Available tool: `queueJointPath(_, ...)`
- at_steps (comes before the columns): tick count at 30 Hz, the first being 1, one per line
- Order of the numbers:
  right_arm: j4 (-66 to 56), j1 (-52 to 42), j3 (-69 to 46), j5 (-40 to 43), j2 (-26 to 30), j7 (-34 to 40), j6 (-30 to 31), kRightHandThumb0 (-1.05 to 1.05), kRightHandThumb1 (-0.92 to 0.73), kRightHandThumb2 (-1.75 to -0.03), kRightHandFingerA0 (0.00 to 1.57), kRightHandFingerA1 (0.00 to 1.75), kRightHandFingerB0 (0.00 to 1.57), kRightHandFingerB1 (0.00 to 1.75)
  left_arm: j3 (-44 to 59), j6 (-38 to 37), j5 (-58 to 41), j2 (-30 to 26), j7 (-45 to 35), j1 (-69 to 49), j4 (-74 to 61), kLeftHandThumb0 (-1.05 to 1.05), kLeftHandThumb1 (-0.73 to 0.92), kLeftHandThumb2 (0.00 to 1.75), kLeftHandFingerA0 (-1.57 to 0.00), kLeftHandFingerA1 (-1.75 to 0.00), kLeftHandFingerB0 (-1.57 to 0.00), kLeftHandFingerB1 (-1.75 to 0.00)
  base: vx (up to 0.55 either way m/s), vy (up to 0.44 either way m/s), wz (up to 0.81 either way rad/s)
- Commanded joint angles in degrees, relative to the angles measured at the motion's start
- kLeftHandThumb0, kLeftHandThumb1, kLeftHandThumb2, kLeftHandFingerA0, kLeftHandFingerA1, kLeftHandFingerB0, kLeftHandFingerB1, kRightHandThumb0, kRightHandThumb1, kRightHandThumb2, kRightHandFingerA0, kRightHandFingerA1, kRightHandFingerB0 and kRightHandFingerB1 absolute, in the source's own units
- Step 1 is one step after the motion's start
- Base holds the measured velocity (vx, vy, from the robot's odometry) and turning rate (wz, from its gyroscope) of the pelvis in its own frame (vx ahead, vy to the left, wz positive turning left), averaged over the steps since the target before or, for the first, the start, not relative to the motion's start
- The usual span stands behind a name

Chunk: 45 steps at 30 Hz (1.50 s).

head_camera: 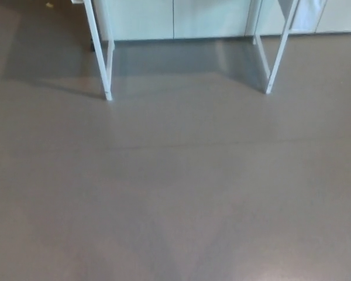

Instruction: The robot walks towards a desk on which an eraser is kept on the left hand side and a container is kept on the right hand side. The robot picks up the eraser using its left hand and places it in the container.

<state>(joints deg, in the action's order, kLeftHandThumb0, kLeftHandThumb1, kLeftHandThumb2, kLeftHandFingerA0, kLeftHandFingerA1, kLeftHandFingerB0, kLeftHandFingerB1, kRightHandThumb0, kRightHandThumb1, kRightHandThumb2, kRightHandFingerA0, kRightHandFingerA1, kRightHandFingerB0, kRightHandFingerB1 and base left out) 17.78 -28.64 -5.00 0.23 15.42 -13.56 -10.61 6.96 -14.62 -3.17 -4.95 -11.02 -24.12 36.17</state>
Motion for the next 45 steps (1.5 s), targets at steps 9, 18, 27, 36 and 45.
queueJointPath(9, 0.9, 0.0, 1.0, -1.5, 0.7, 0.1, -2.0, -0.33, -0.45, -0.53, 0.72, 0.56, 0.54, 0.49, -2.4, -7.9, 4.8, -3.4, 4.5, 0.2, 4.7, -0.38, 0.59, 0.58, -0.37, -0.32, -0.33, -0.33, 0.19, 0.073, 0.04)
queueJointPath(18, -0.1, -1.6, 1.5, -1.5, 0.7, 0.0, -1.8, -0.35, -0.45, -0.53, 0.72, 0.57, 0.54, 0.49, -1.0, -7.4, 1.7, -3.0, 2.4, -0.8, 5.0, -0.37, 0.59, 0.58, -0.38, -0.33, -0.33, -0.33, 0.24, -0.186, 0.04)
queueJointPath(27, 1.0, -2.8, 1.7, -1.0, 0.6, -0.4, -2.5, -0.35, -0.45, -0.53, 0.71, 0.58, 0.54, 0.49, -1.3, -9.4, 3.5, -4.5, 2.6, -2.9, 5.2, -0.42, 0.60, 0.58, -0.39, -0.33, -0.31, -0.32, 0.19, 0.054, -0.11)
queueJointPath(36, 2.7, -2.4, 2.2, -1.6, 0.6, 0.0, -4.0, -0.45, -0.35, -0.72, 0.67, 0.65, 0.52, 0.59, -1.6, -11.5, 3.5, -4.8, 3.1, -2.7, 7.3, -0.38, 0.60, 0.58, -0.38, -0.33, -0.32, -0.32, 0.14, 0.074, -0.09)
queueJointPath(45, 1.0, -3.0, 2.3, -2.4, 0.9, 0.0, -3.3, -0.36, -0.46, -0.53, 0.71, 0.56, 0.55, 0.48, -1.9, -12.6, 3.7, -4.8, 3.3, -2.7, 7.4, -0.39, 0.59, 0.58, -0.39, -0.33, -0.33, -0.33, 0.16, -0.094, 0.00)
